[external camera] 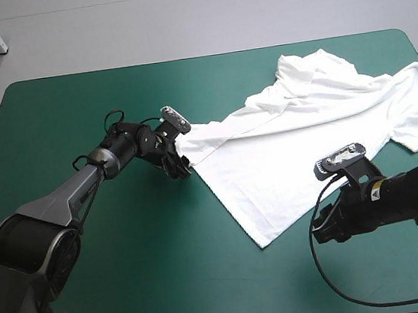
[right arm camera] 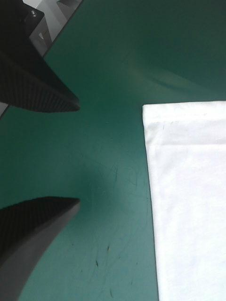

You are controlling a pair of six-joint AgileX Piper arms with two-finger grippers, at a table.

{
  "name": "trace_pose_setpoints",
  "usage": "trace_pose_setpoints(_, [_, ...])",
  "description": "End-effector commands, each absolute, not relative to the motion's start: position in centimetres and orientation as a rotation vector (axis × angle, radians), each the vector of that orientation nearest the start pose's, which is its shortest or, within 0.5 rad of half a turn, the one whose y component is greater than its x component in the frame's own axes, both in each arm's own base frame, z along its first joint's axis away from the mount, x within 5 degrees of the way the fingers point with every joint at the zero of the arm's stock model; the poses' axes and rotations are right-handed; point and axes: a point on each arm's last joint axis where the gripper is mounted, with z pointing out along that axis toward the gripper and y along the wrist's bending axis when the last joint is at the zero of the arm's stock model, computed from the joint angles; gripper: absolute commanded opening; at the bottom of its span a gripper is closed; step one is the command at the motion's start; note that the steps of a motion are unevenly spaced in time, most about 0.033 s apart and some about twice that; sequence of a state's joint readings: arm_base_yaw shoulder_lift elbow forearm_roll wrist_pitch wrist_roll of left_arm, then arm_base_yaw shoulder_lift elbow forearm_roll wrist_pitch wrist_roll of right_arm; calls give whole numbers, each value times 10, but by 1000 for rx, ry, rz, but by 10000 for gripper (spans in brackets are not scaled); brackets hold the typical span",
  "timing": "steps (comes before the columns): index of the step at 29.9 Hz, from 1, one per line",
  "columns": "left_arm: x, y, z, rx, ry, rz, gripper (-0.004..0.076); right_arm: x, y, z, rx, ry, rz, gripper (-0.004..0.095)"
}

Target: Fold the cloth

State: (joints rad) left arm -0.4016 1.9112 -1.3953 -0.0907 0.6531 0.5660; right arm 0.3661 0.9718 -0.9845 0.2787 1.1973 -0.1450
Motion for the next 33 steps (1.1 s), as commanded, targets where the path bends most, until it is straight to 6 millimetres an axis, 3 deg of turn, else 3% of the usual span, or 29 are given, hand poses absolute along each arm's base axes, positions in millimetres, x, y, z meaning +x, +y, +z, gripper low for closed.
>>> trace_pose_setpoints(1, [382, -170, 219, 1149, 2317, -34, 554, 142, 81, 357, -633, 2515, 473, 513])
trace_pose_setpoints(5, [384, -172, 207, 1169, 2341, -37, 431, 142, 83, 358, -653, 2497, 484, 512])
trace_pose_setpoints(11, [384, -171, 206, 1179, 2335, -28, 36, 146, 91, 361, -683, 2426, 535, 513])
trace_pose_setpoints(18, [384, -171, 219, 1167, 2305, -25, 19, 162, 125, 345, -803, 2419, 564, 510])
trace_pose_setpoints(26, [386, -172, 252, 1125, 2254, -17, 19, 188, 163, 301, -991, 2491, 372, 510])
trace_pose_setpoints(33, [388, -173, 265, 1113, 2237, -18, 19, 200, 194, 269, -1121, 2465, 298, 509])
